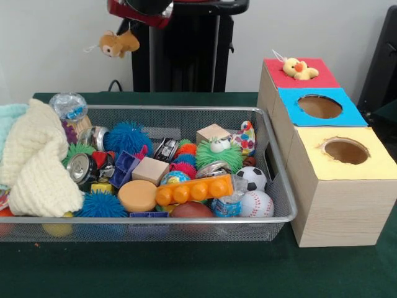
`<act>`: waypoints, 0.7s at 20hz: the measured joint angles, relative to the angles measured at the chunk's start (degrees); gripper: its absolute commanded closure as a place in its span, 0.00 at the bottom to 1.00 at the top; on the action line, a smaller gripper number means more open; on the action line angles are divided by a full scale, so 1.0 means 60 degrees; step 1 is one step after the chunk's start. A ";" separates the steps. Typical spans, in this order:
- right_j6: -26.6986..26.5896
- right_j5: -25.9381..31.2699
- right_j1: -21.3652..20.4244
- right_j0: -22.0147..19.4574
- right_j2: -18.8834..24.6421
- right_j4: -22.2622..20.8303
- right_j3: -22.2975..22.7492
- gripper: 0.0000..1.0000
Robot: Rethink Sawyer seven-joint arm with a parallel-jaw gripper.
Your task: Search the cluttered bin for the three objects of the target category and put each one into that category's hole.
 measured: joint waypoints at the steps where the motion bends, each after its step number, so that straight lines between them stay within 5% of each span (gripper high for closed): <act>1: 0.0000 -0.0098 -0.0056 -0.0066 0.0032 0.0200 0.0038 1.00; 8: 0.0002 -0.1423 -0.0377 -0.0295 0.0123 0.2569 0.0373 1.00; 14: 0.0165 -0.1913 -0.0439 0.0753 0.0090 0.3876 0.0412 1.00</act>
